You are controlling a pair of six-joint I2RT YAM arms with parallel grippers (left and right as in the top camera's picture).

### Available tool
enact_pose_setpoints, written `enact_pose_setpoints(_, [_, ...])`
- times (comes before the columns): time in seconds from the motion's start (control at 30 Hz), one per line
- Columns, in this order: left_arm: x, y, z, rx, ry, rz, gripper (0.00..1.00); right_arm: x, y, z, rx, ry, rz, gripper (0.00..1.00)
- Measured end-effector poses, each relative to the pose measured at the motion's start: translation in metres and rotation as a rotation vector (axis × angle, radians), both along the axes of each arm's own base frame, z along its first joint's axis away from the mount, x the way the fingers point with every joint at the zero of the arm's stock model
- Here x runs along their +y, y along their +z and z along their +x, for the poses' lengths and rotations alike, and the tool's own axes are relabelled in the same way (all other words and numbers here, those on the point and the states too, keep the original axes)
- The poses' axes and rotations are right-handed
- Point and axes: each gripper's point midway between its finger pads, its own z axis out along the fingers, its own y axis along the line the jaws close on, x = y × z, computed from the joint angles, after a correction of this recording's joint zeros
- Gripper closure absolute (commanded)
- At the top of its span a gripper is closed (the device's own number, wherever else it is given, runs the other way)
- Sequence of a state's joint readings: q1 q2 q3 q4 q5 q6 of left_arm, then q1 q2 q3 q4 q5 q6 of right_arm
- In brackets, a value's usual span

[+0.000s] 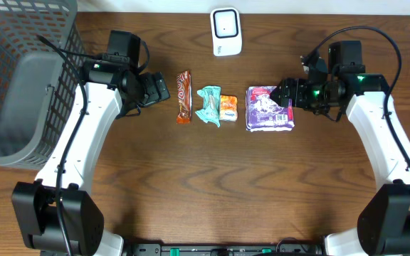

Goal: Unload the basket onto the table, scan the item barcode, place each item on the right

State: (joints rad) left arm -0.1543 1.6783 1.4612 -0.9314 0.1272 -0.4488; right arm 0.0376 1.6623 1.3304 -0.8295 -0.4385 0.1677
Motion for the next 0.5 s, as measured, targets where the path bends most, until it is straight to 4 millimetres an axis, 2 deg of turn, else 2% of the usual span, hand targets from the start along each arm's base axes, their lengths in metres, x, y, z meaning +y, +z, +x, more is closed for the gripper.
enact_pose_setpoints(0.1, [0.0, 0.0, 0.0, 0.0, 0.0, 0.0, 0.02, 0.006, 0.0, -0.002, 0.004, 0.01, 0.009, 0.01])
enact_pose_setpoints(0.37, [0.0, 0.0, 0.0, 0.0, 0.0, 0.0, 0.02, 0.028, 0.001, -0.006, 0.035, -0.006, 0.038, 0.02])
enact_pose_setpoints(0.5, [0.0, 0.0, 0.0, 0.0, 0.0, 0.0, 0.02, 0.031, 0.003, -0.002, 0.021, -0.012, 0.046, 0.01])
